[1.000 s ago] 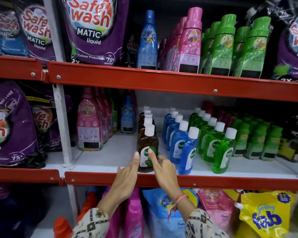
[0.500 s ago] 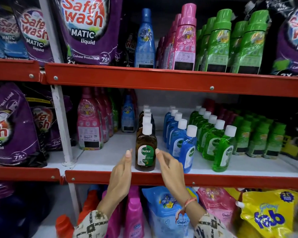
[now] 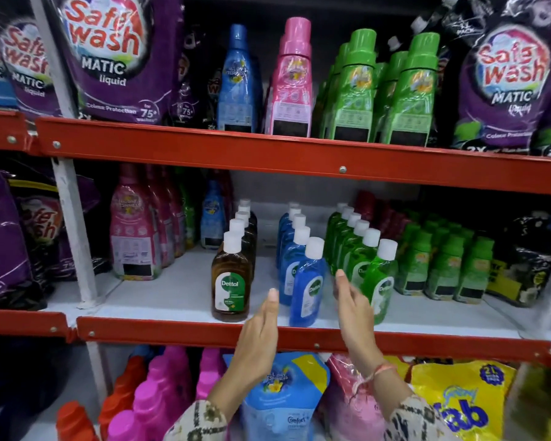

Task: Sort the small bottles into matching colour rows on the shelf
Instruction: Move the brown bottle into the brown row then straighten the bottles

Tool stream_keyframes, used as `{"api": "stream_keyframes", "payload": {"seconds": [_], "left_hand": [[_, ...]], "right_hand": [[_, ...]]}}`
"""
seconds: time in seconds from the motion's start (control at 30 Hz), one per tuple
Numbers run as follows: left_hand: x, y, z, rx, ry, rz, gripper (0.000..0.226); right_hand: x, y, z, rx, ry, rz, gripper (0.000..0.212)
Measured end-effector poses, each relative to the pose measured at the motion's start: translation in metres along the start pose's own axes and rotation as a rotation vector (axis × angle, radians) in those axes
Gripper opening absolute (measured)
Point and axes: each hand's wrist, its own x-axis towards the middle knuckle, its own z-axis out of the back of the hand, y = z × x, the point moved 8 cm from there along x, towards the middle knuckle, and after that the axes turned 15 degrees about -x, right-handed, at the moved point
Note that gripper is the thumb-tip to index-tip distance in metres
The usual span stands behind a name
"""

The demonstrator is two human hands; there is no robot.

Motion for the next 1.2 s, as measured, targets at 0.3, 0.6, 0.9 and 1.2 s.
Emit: {"api": "stream_keyframes", "payload": {"seconds": [0.3,0.6,0.9,1.2], "left_hand": [[0.006,-0.007,-0.038,0.000,-0.039,0.075,0.106],[0.027,-0.003,-0.020,-0.013,-0.065,0.053,0.118],[0.035,0.017,-0.018,0.062,-0.043,0.035,0.101],[-0.010,-0.029,-0.034,0.112,-0.227,-0.519,0.070]], "right_hand": [[0.022,-0.031,-0.043,-0.038,0.240,-0.063,0.091],[0.024,-0.048,-0.046,0.002,0.180,-0.034,0.117],[0.012,-0.034,-0.039,-0.011,0.175,0.019,0.120],[0.000,-0.015,0.050,0.091,-0.214,0.071,0.030]]}}
